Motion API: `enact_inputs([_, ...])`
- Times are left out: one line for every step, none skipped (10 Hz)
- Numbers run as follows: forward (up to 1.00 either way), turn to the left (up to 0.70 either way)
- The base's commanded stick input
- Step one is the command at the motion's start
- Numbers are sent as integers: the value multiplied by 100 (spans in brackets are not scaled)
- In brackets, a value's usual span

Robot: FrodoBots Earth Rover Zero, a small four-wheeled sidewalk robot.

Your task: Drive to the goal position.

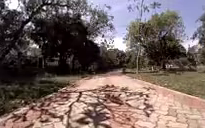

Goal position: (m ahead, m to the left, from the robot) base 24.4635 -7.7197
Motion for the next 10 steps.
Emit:
enact_inputs([70, 0])
enact_inputs([70, 0])
enact_inputs([70, 0])
enact_inputs([70, 0])
enact_inputs([70, 0])
enact_inputs([70, 0])
enact_inputs([70, 0])
enact_inputs([70, 0])
enact_inputs([70, 0])
enact_inputs([70, 0])
